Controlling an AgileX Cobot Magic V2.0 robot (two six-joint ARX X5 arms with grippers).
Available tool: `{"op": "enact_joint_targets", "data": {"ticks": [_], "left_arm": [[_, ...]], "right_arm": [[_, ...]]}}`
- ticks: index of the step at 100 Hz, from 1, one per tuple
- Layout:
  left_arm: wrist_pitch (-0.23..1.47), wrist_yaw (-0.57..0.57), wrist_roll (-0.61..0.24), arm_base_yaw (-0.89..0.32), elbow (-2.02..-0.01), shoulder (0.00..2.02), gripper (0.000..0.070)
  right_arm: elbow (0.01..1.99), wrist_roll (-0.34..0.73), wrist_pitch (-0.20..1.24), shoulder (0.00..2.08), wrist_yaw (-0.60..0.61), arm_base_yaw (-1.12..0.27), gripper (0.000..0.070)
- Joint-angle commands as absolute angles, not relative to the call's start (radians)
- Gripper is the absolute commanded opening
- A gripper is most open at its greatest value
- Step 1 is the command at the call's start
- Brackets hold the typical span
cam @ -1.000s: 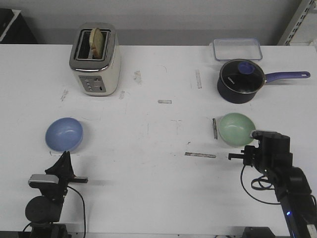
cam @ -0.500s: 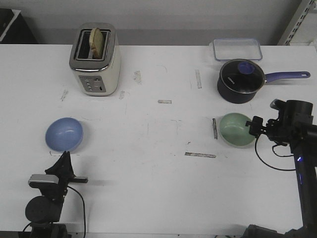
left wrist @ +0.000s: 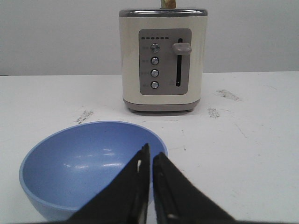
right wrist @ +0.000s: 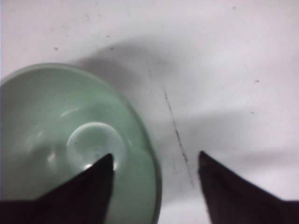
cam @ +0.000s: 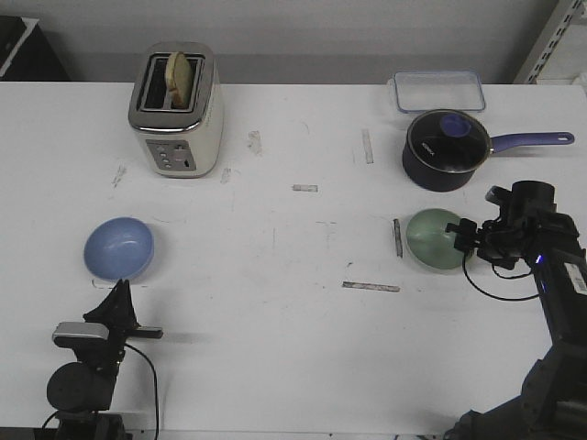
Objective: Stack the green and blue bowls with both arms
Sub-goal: 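Reach the right gripper forward to the rim of the pale green bowl, then grip the green bowl rim and drag it toward the table center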
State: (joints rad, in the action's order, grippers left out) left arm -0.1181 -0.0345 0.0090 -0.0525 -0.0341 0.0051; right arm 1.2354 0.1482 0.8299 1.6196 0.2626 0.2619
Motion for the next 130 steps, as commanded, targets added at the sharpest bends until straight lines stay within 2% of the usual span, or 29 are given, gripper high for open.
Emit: {"op": "enact_joint_targets", "data": {"ticks": [1, 14, 30, 43, 53, 84, 106, 130], "left_arm": [[-0.129, -0.038, 0.011, -0.052, -0.013, 0.003, 0.0001], [-0.129, -0.038, 0.011, -0.052, -0.013, 0.003, 0.0001], [-0.129, -0.038, 0.011, -0.052, -0.013, 0.003, 0.0001], [-0.129, -0.038, 0.011, -0.052, -0.013, 0.003, 0.0001], [-0.129, -0.038, 0.011, -0.052, -0.013, 0.003, 0.0001], [-0.129, -0.038, 0.011, -0.052, -0.013, 0.003, 0.0001], [-0.129, -0.038, 0.011, -0.052, -0.013, 0.003, 0.0001], [-0.129, -0.038, 0.011, -0.052, -0.013, 0.003, 0.0001]], "right_arm": [[1.243, 0.158, 0.818, 1.641, 0.265, 0.26, 0.0171], [1.242, 0.16, 0.805, 1.641, 0.262, 0.25, 0.0002], [1.243, 0.163, 0.808, 1.617, 0.263, 0.231, 0.0003], [1.243, 0.183, 0.806, 1.571, 0.264, 0.162, 0.0003], [1.243, 0.222, 0.79, 1.545, 0.263, 0.076, 0.0003], [1.243, 0.442, 0.62, 1.559, 0.257, -0.26, 0.0003], [1.243, 0.511, 0.577, 1.624, 0.173, -0.451, 0.0003], [1.243, 0.538, 0.595, 1.674, 0.154, -0.498, 0.0003]]}}
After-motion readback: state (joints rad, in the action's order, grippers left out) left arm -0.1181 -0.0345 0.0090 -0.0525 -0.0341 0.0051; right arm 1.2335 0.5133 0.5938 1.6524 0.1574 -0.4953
